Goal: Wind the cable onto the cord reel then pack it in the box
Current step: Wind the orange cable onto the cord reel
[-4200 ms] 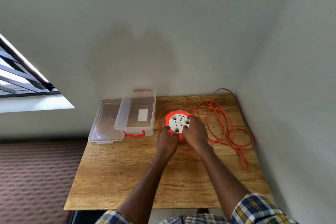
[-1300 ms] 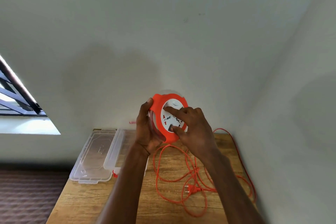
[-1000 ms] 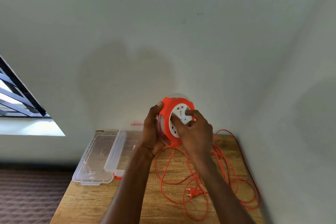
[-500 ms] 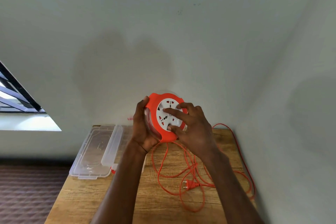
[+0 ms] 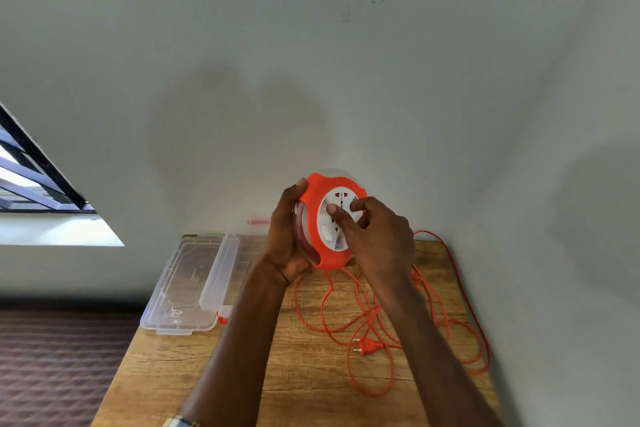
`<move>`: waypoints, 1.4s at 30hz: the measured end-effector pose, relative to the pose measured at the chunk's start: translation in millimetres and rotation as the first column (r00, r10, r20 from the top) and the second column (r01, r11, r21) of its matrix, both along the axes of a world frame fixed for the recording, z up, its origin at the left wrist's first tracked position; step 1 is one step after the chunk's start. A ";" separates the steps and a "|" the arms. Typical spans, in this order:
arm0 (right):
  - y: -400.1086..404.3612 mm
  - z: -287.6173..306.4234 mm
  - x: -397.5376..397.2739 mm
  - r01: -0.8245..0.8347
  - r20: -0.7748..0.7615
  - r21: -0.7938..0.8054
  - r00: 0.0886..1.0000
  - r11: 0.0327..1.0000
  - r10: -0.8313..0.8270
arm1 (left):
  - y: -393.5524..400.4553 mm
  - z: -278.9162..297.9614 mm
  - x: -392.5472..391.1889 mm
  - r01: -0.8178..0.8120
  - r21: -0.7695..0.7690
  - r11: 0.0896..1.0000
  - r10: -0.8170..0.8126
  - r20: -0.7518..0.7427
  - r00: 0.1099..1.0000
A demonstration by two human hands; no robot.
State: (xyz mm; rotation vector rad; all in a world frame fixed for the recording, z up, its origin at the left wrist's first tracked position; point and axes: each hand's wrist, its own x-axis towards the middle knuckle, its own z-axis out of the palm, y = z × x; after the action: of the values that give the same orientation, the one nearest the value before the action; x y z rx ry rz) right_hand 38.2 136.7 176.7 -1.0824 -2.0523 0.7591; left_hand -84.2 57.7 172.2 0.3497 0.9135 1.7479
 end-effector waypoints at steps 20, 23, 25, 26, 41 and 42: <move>-6.5 1.7 -3.8 0.043 -0.019 -0.126 0.999 0.991 -0.046 | 2.4 2.3 3.7 0.035 0.020 0.999 -0.036 0.035 0.999; 1.7 5.9 6.6 0.001 -0.014 0.142 1.000 0.990 0.001 | 3.0 0.3 0.2 0.017 0.035 0.999 -0.019 0.042 0.999; 12.8 2.2 11.1 -0.181 0.034 0.179 0.984 0.967 0.178 | 3.6 -1.0 -3.9 0.014 0.063 0.998 -0.019 0.069 0.997; 17.8 -0.4 12.6 -0.277 0.088 0.171 0.960 0.946 0.265 | 3.9 -2.7 -6.1 0.016 0.081 0.997 -0.023 0.087 0.996; -1.3 -0.4 1.4 -0.004 0.036 0.052 0.999 0.999 0.002 | 5.9 -5.0 0.2 0.037 0.027 0.999 -0.038 0.048 0.998; 0.7 0.5 4.0 -0.019 0.040 0.113 0.999 0.993 0.014 | 5.6 -4.3 0.0 0.042 0.041 0.998 -0.044 0.057 0.997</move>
State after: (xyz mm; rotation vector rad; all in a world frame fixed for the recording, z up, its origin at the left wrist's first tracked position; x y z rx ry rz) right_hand 42.2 137.4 177.2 -1.0249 -2.1132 0.6252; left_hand -84.3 63.3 167.8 0.3407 0.8256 1.7299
